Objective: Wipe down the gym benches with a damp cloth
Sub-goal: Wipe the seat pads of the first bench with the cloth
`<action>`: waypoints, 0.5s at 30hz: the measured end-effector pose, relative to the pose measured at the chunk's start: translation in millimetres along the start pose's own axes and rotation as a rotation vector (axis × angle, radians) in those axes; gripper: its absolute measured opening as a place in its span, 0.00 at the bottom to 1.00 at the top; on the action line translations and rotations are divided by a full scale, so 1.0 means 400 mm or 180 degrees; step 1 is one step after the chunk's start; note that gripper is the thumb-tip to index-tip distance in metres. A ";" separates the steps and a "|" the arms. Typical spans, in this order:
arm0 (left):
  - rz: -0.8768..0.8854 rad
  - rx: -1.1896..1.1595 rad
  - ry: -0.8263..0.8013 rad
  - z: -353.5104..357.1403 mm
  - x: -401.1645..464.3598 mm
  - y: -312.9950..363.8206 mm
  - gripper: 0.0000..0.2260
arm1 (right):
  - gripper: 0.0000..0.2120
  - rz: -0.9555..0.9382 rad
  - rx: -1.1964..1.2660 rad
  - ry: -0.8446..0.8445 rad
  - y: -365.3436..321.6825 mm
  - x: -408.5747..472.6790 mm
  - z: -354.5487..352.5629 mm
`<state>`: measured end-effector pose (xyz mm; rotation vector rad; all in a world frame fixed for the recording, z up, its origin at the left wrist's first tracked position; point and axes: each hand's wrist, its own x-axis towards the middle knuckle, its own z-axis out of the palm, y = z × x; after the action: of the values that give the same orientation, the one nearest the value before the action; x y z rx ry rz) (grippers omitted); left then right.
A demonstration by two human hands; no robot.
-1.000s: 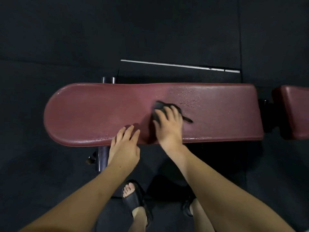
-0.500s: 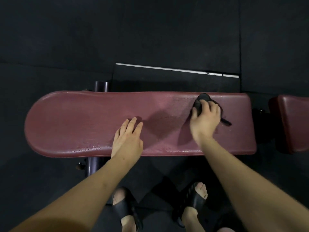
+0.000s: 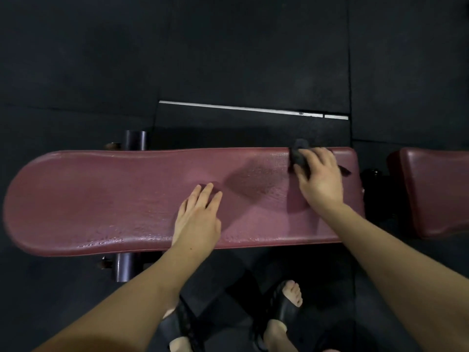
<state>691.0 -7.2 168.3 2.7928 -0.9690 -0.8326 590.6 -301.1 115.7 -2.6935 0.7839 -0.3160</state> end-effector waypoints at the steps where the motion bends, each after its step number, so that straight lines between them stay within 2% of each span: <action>1: 0.0023 -0.0024 -0.0005 0.002 0.012 0.017 0.29 | 0.18 0.0281 -0.0043 0.0057 0.023 -0.004 -0.005; 4: -0.0063 -0.0105 -0.0044 0.004 0.033 0.044 0.28 | 0.17 0.1052 -0.0070 0.0282 -0.057 0.010 0.046; 5: -0.0105 -0.0101 -0.0058 0.003 0.033 0.047 0.28 | 0.16 0.1067 -0.0024 0.0283 -0.117 0.021 0.062; 6: -0.0122 -0.0051 -0.0060 0.003 0.032 0.048 0.28 | 0.16 0.0884 0.0023 0.0233 -0.180 0.030 0.075; 9: -0.0098 0.0180 -0.0053 0.006 0.029 0.047 0.29 | 0.18 -0.0271 -0.0007 -0.0256 -0.296 0.025 0.088; 12: -0.0123 0.0264 -0.0039 0.012 0.026 0.065 0.28 | 0.20 -0.0934 0.0037 -0.0441 -0.201 0.037 0.064; 15: 0.0046 0.0251 -0.0008 0.016 0.044 0.117 0.28 | 0.18 -0.0591 0.0067 -0.0289 0.001 0.045 0.007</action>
<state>673.3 -54.6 165.6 2.8472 -1.0435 -0.8139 606.2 -310.6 115.2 -2.7442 0.5030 -0.2408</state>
